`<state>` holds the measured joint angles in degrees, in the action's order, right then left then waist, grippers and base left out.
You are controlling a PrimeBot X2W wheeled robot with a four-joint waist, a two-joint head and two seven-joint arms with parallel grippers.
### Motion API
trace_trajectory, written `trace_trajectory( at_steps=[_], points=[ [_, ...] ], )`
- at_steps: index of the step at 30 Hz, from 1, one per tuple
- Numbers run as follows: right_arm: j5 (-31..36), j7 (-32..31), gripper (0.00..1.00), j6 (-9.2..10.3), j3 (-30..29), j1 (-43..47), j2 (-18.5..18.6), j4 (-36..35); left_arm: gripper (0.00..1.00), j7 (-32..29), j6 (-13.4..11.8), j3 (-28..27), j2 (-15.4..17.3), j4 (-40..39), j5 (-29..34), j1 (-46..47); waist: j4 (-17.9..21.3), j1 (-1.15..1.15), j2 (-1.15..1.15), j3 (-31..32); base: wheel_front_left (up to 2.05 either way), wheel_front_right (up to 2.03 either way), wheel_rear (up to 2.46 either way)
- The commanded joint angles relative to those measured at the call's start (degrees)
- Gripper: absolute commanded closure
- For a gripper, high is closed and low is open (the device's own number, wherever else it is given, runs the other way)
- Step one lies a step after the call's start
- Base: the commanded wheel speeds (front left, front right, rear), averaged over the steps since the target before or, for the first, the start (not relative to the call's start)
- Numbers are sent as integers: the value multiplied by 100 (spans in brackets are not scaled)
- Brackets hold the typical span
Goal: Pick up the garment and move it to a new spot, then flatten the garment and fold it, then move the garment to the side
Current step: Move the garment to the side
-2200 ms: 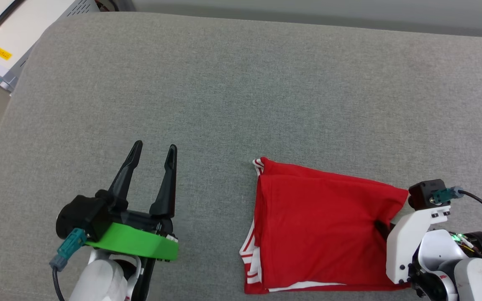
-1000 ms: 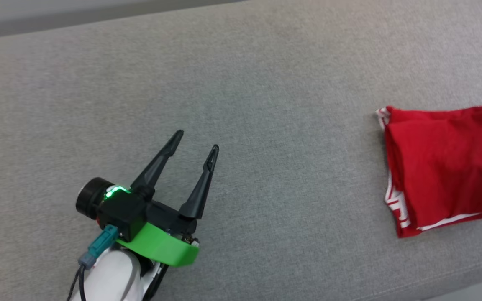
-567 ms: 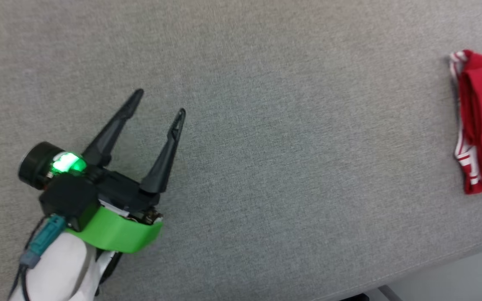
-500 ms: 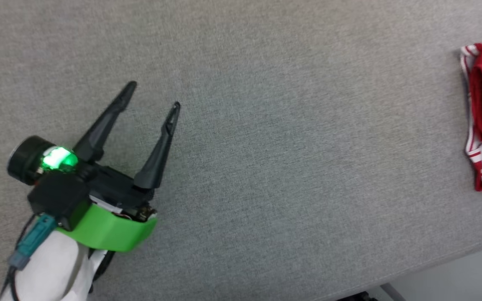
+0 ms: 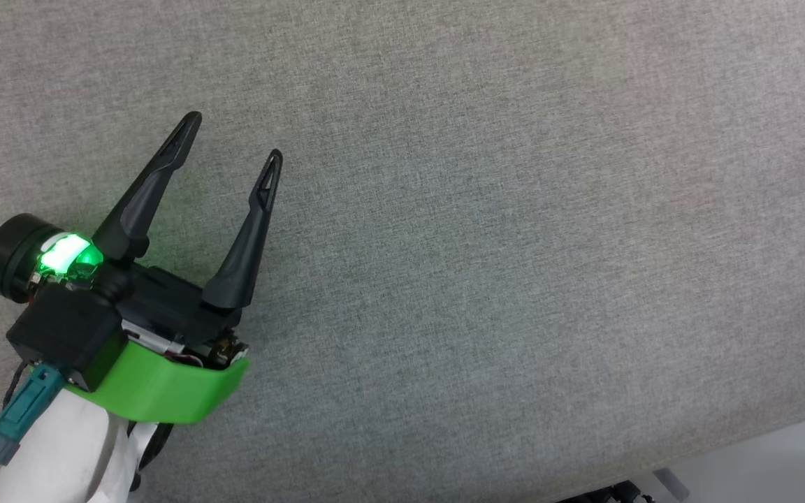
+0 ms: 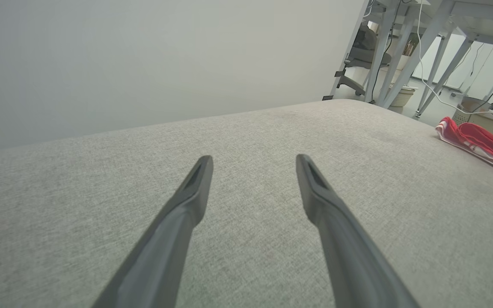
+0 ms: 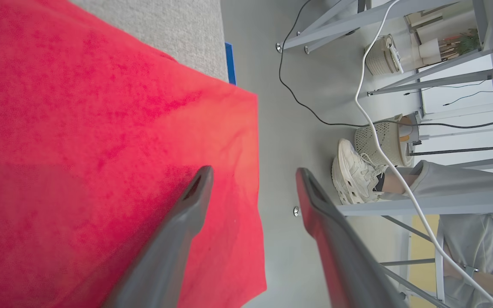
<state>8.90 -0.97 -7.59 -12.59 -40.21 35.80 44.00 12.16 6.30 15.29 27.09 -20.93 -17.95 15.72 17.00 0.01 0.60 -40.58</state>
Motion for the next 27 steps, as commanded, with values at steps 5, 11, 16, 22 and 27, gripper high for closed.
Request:
trace_trajectory(
  at_steps=[5, 11, 16, 22, 27],
  points=[
    [272, 338, 0, 10, 7, -224, -66, -30, 0, 145, -30, 65, -144, 265, -112, 11, -76, -1, -60, 472, 0, 0, 0],
    [225, 580, 0, 10, 242, -273, -190, -502, 0, 260, -22, 76, -501, 727, -268, -98, -227, -1, -60, 1235, 0, 0, 0],
    [-470, 774, 0, 10, 363, -14, -642, -1506, 0, 281, 19, -79, -819, 1201, -365, -293, -464, -1, -60, 1887, 0, 0, 0],
    [-1322, 571, 0, 10, 419, 979, -1427, -3239, 0, 283, 66, -419, -1220, 1541, -313, -604, -840, -1, -60, 2493, 0, 0, 0],
    [-1510, 415, 0, 10, 487, 2011, -2271, -4585, 0, 283, 91, -694, -1491, 1762, -203, -816, -1145, -1, -60, 2818, 0, 0, 0]
  ],
)
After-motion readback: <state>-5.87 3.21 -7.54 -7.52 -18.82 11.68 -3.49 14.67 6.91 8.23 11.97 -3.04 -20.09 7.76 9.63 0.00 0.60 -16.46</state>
